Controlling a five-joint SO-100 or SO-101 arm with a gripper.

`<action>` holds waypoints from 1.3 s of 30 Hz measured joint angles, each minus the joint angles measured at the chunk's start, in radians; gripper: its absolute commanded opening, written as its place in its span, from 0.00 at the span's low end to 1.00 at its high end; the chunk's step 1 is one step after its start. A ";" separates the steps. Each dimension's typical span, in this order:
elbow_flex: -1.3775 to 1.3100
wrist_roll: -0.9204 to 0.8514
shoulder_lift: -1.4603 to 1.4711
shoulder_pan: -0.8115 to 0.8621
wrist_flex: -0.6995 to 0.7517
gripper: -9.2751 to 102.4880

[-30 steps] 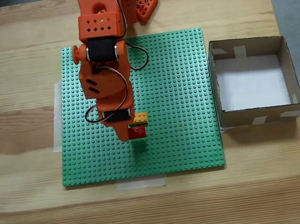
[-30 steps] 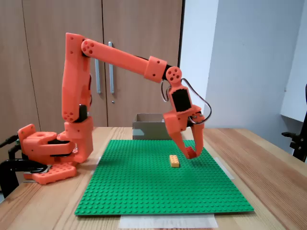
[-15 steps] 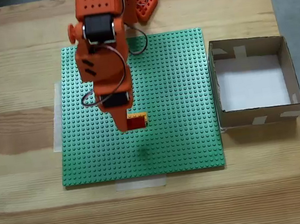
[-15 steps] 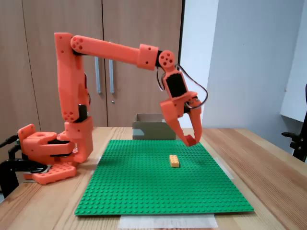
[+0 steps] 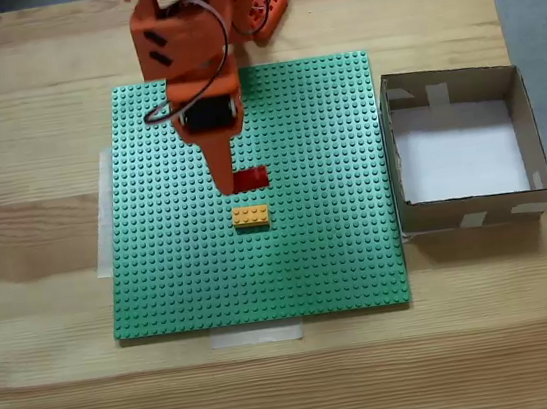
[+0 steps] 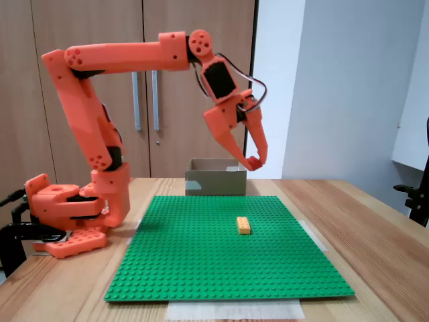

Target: Pick the red lego block and put it in the box.

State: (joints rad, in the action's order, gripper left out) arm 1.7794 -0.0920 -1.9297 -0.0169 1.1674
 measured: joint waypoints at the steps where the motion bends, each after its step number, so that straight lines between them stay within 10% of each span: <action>1: 0.000 0.000 -0.012 -0.002 0.012 0.07; 39: -0.222 0.089 -0.018 -0.528 0.169 0.07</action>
State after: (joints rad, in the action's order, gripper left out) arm 1.5570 -0.0031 -1.9482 -0.5446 1.3361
